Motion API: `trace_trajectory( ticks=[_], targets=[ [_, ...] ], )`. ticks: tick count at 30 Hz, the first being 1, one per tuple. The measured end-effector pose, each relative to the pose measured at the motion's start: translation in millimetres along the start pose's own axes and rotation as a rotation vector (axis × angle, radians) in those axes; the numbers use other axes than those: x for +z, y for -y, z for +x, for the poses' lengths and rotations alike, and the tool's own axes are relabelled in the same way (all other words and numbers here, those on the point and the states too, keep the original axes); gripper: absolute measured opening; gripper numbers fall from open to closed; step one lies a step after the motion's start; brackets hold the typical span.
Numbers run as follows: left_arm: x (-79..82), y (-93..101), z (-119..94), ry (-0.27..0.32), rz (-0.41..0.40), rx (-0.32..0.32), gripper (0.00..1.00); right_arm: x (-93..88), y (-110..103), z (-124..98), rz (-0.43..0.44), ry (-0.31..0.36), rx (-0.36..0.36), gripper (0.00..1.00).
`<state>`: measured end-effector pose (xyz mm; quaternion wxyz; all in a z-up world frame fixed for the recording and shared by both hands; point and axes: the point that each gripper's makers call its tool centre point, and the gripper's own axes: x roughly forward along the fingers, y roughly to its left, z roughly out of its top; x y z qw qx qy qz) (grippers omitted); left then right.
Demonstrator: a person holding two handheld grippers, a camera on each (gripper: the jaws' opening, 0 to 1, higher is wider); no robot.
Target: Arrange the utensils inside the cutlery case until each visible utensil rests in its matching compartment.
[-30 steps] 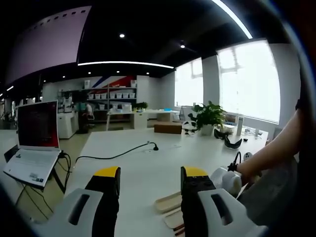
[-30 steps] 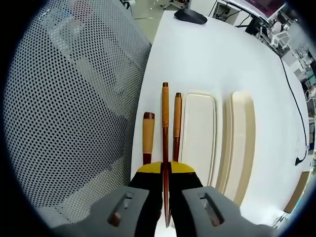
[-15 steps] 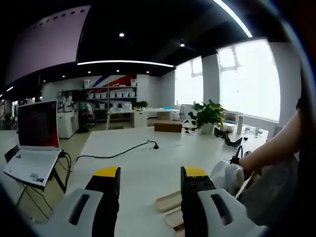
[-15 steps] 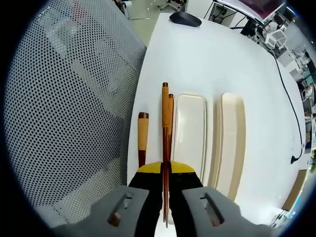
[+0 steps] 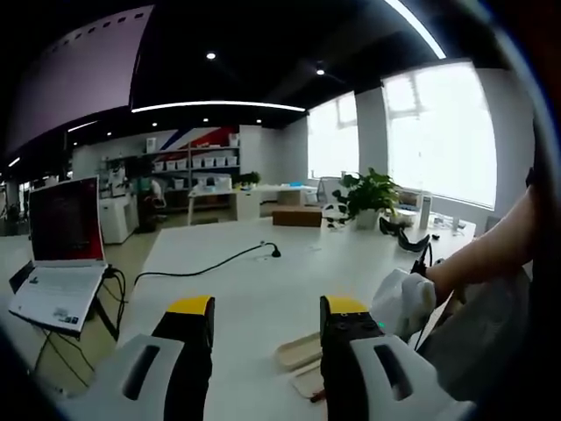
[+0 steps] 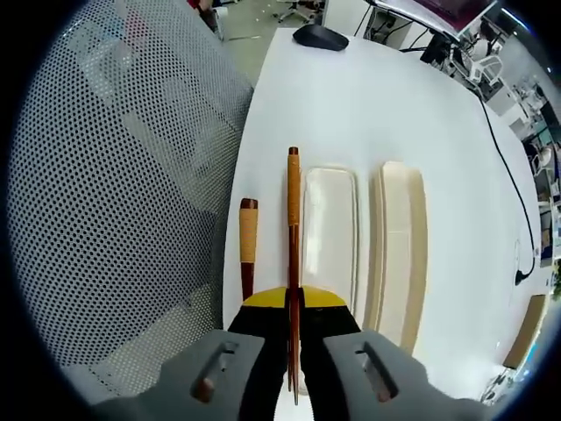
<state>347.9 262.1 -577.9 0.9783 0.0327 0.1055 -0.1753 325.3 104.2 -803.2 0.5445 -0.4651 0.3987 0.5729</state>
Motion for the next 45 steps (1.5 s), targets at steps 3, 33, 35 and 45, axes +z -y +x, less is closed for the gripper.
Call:
trace_trajectory(
  ticks=[3, 33, 35, 45],
  targets=[
    [-0.1, -1.0, -0.3, 0.000, -0.004, 0.002, 0.49, -0.5, 1.8, -1.6, 0.007, 0.001, -0.007, 0.00],
    [-1.3, -1.3, -0.8, -0.007, 0.001, 0.003, 0.49, -1.1, 16.1, -11.9, 0.013, 0.027, -0.059, 0.00],
    [-1.2, -0.9, -0.8, -0.007, 0.002, 0.003, 0.49, -0.8, 18.5, -14.3, 0.017, 0.031, -0.065, 0.00],
    [-2.1, -0.2, -0.3, -0.014, 0.004, 0.003, 0.49, 3.1, 26.8, -22.5, 0.020, 0.064, -0.102, 0.00]
  ],
)
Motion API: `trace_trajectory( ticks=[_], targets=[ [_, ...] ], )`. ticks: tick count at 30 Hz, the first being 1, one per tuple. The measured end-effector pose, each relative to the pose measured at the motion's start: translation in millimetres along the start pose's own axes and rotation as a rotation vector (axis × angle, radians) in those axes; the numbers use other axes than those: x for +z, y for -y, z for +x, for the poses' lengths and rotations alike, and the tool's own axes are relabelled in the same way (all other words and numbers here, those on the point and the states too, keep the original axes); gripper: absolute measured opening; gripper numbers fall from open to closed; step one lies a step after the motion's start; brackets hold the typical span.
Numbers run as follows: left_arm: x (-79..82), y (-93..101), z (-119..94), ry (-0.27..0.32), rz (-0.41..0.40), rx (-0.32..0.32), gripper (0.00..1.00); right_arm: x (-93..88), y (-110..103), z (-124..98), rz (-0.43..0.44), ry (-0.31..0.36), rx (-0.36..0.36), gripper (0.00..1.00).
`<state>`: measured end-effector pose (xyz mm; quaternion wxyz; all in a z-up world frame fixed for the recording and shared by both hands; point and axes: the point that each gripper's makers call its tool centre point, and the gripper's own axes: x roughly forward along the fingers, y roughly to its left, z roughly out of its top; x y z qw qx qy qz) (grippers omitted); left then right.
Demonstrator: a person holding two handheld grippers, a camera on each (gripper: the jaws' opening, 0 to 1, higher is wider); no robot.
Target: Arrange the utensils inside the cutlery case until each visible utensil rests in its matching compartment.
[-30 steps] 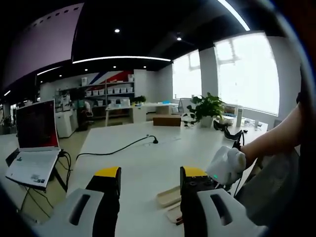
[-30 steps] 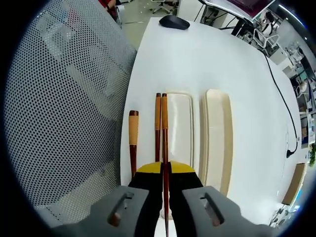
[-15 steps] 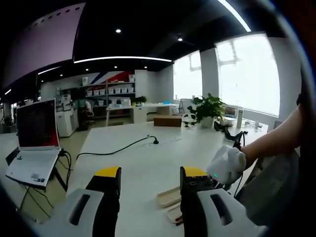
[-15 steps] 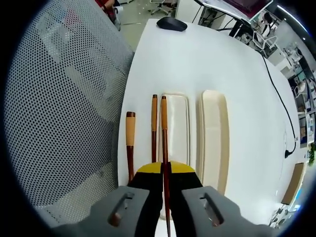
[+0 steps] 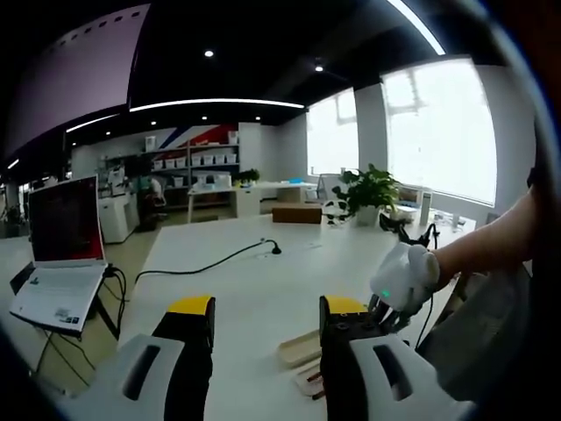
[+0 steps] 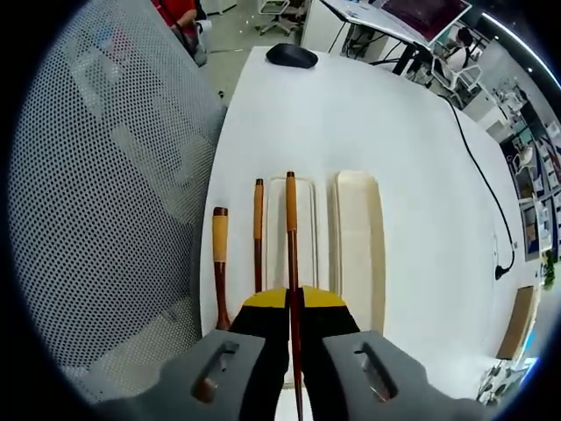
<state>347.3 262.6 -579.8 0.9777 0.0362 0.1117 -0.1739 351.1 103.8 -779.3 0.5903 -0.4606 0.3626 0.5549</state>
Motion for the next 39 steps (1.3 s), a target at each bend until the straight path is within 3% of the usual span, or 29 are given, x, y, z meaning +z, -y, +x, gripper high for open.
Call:
trace_trajectory(
  ticks=[39],
  targets=[
    [-3.2, -4.1, 1.8, -0.006, -0.004, -0.002, 0.49, 3.5, 40.4, -10.0, -0.008, 0.074, -0.180, 0.00]
  ],
)
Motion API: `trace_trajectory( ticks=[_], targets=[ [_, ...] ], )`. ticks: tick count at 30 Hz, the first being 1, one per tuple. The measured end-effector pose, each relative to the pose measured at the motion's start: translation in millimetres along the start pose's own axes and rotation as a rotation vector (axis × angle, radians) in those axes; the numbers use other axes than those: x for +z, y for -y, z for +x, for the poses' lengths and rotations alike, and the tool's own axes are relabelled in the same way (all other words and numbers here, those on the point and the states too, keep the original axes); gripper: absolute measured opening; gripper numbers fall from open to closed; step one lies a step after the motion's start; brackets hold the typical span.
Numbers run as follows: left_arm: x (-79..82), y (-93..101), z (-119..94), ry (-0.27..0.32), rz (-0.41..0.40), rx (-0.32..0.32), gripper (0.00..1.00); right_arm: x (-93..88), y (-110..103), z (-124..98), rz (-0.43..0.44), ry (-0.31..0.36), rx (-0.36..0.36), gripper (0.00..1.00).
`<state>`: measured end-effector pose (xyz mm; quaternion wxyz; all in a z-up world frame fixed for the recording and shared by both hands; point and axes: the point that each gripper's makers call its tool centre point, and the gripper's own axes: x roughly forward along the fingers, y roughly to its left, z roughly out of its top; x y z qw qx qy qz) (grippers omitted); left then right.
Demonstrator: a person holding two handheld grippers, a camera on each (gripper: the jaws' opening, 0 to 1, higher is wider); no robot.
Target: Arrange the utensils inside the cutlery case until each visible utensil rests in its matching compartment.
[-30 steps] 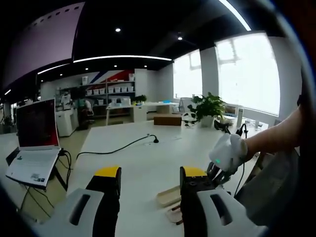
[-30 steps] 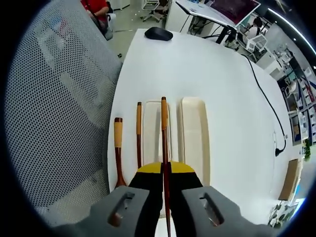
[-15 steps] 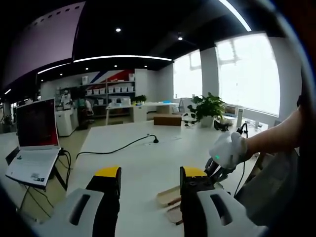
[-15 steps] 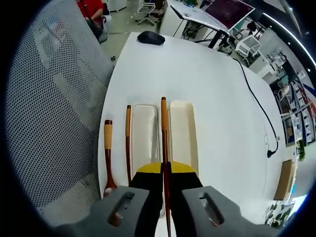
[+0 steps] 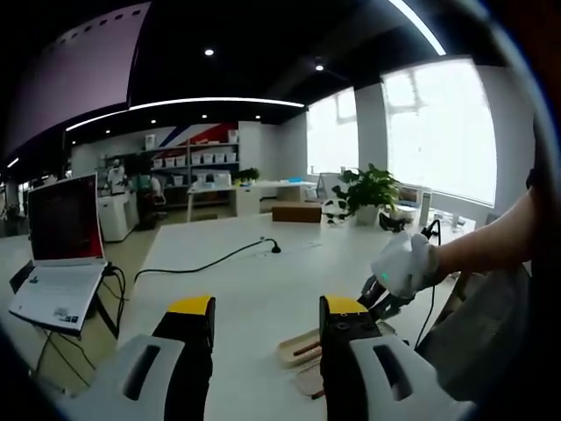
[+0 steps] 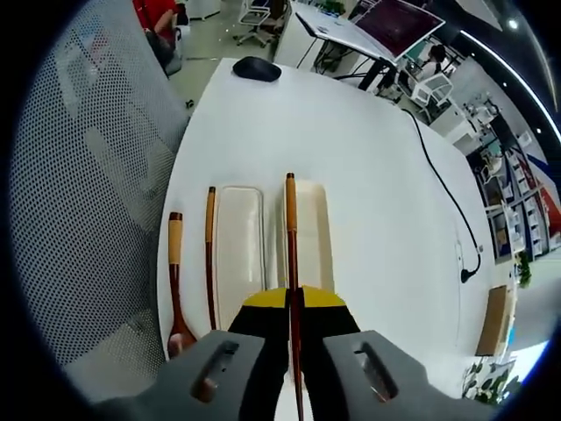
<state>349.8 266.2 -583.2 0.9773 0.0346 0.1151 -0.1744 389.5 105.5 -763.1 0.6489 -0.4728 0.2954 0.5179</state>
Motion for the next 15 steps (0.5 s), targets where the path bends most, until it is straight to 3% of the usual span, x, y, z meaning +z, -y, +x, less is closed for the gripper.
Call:
trace_trajectory(
  ticks=[10, 12, 15],
  targets=[
    [1.2, -8.2, -0.7, 0.014, -0.020, 0.017, 0.49, -5.9, 2.8, 5.7, -0.050, -0.027, -0.009, 0.00],
    [1.4, -11.2, -1.8, 0.024, -0.025, 0.021, 0.49, -2.5, 8.6, 4.5, 0.002, -0.008, -0.015, 0.00],
    [3.8, -8.9, -2.6, 0.032, -0.024, 0.023, 0.49, 0.4, 9.5, 4.6, -0.007, -0.003, -0.011, 0.00]
  ],
)
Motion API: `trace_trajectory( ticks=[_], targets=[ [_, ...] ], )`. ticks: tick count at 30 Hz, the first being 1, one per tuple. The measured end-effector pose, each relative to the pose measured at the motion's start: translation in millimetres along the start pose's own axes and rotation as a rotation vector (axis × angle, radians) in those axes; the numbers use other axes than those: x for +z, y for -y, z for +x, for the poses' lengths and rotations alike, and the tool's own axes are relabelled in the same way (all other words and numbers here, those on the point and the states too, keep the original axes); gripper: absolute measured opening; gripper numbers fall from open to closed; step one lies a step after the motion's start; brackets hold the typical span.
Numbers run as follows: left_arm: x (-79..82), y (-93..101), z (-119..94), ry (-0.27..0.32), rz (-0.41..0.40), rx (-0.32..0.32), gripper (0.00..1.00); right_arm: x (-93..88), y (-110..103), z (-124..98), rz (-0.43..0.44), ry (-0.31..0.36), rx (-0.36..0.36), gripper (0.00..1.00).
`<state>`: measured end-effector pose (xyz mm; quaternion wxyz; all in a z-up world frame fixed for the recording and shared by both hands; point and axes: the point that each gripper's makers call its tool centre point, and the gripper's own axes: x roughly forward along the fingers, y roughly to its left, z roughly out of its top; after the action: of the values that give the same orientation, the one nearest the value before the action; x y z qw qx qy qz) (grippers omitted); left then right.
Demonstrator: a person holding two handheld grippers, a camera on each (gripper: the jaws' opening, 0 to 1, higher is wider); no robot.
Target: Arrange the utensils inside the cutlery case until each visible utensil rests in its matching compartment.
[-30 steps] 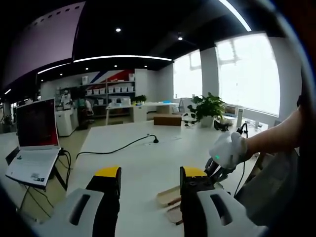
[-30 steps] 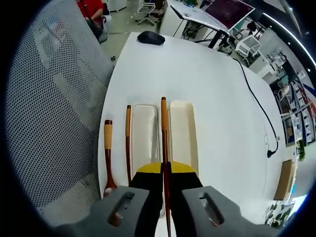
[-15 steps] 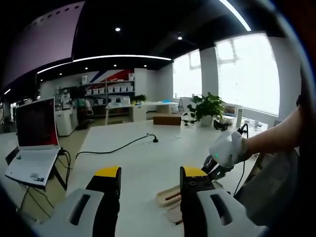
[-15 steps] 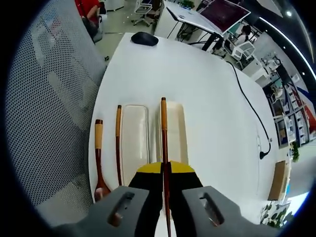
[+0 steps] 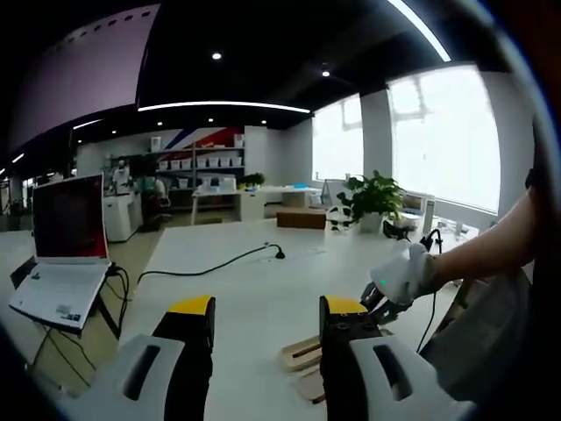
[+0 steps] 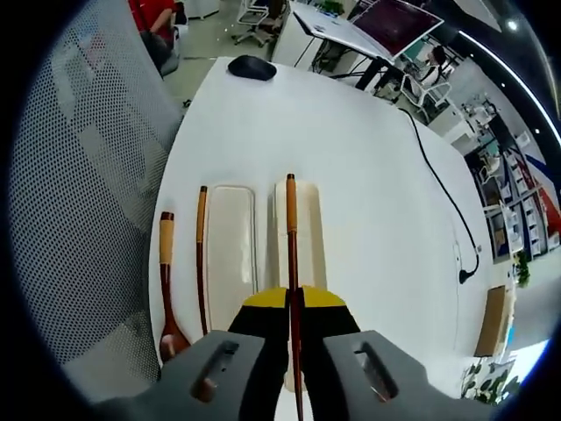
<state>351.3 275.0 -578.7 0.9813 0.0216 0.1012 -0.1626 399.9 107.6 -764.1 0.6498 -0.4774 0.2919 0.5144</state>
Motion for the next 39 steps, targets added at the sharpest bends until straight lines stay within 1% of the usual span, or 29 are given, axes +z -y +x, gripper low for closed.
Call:
trace_trajectory(
  ticks=[1, 2, 8, 12, 18, 30, 36, 39],
  targets=[
    [0.6, 0.7, -0.1, 0.002, 0.000, 0.000, 0.49, -0.7, 1.4, 0.5, -0.028, -0.012, -0.005, 0.00],
    [1.1, 1.1, -0.3, 0.003, -0.001, 0.000, 0.49, -1.2, 1.7, 0.9, -0.035, -0.017, -0.004, 0.00],
    [3.8, 2.5, -1.3, 0.013, -0.004, 0.004, 0.49, -5.1, 8.6, 3.6, -0.042, -0.030, -0.003, 0.00],
    [4.7, 4.4, -1.1, 0.014, 0.000, 0.001, 0.49, -7.1, 9.0, 5.0, -0.021, -0.030, 0.009, 0.00],
    [6.6, 3.8, -1.7, 0.022, -0.004, 0.007, 0.49, -11.2, 8.3, 9.2, -0.020, -0.043, 0.019, 0.00],
    [7.5, 3.0, -1.3, 0.026, -0.014, 0.009, 0.48, -12.2, 8.8, 18.9, -0.019, -0.047, 0.034, 0.00],
    [5.9, 9.0, 0.4, 0.011, 0.018, -0.005, 0.48, -12.1, 8.7, 23.7, -0.019, -0.048, 0.042, 0.00],
    [6.3, 8.8, 0.3, 0.009, 0.026, -0.001, 0.48, -12.4, 7.7, 27.3, -0.021, -0.049, 0.052, 0.00]
  ],
)
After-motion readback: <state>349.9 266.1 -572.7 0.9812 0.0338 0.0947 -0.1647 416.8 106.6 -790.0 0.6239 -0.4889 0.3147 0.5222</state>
